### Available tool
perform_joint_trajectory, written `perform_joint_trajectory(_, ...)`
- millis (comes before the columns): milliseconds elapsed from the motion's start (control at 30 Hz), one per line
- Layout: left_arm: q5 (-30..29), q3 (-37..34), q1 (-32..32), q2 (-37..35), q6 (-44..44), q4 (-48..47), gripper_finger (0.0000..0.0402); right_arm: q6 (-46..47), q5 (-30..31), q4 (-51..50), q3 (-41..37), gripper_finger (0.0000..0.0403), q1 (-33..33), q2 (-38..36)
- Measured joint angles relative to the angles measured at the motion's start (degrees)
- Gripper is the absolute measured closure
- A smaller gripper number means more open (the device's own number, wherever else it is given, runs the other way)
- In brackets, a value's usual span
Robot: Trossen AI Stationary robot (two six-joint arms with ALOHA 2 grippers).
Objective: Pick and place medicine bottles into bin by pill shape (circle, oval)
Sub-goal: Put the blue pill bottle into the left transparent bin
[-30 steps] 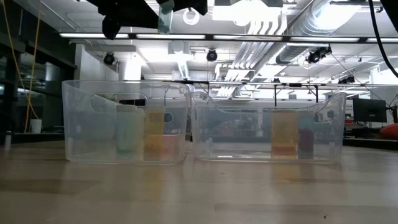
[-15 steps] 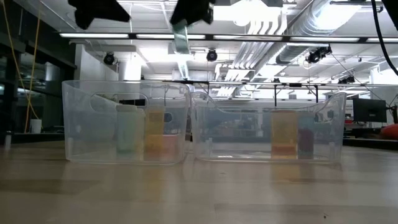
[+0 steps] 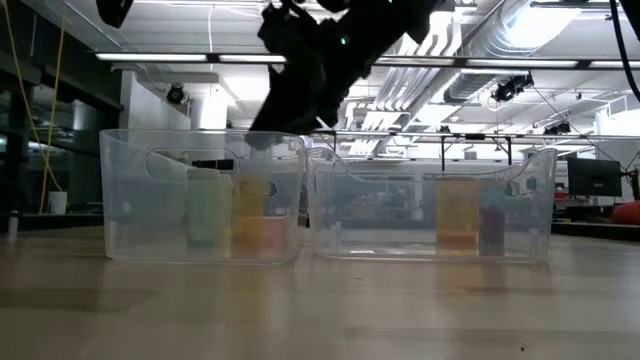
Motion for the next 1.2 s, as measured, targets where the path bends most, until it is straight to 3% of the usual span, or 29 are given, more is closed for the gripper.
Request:
perform_joint_trajectory(100, -0.5, 0.0, -0.4, 0.7, 0.1, -0.1, 0.0401, -1.7, 3.4, 2.0, -2.1, 0.0297, 0.1, -0.1)
perform_joint_trajectory(467, -0.7, 0.0, -0.4, 1.5, 0.1, 0.0, 0.0401, 0.5, 4.2, 10.6, -8.3, 0.0297, -0.5, -0.1)
perform_joint_trajectory(1200, -0.5, 0.0, -0.4, 1.5, -0.1, 0.1, 0.0401, 2.8, 1.5, 10.9, -8.8, 0.0286, -1.2, 2.2)
